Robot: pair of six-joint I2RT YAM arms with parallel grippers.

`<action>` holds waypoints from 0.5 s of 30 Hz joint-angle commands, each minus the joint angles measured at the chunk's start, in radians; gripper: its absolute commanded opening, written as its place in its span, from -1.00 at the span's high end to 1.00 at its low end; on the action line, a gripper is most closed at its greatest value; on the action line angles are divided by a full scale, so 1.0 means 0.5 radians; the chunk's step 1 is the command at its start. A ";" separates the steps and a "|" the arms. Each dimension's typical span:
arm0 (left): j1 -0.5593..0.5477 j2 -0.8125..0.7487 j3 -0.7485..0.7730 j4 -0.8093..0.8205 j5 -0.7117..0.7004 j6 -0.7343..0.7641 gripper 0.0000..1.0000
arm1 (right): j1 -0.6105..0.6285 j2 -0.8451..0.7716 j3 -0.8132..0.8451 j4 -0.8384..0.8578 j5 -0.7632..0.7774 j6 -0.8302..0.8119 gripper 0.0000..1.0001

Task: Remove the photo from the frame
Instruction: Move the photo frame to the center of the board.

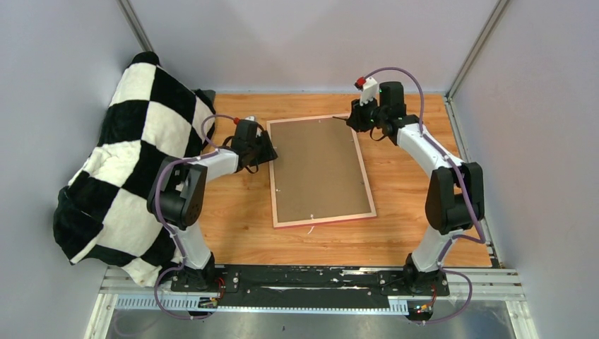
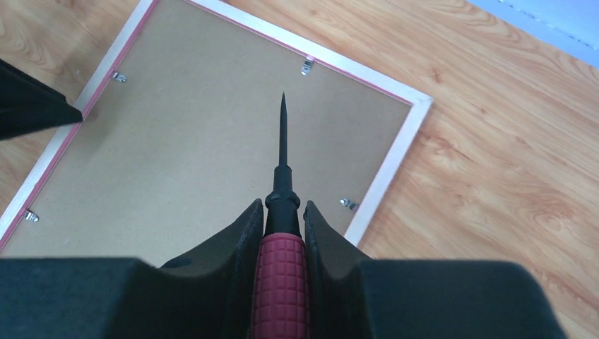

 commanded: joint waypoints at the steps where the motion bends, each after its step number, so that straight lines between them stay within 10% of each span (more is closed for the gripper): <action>1: 0.055 -0.100 0.241 0.008 -0.003 0.190 -0.26 | -0.075 -0.019 0.036 -0.105 -0.127 0.018 1.00; 15: 0.092 0.757 1.468 -0.544 -0.136 0.625 -0.45 | -0.126 -0.294 -0.231 -0.068 -0.121 -0.226 1.00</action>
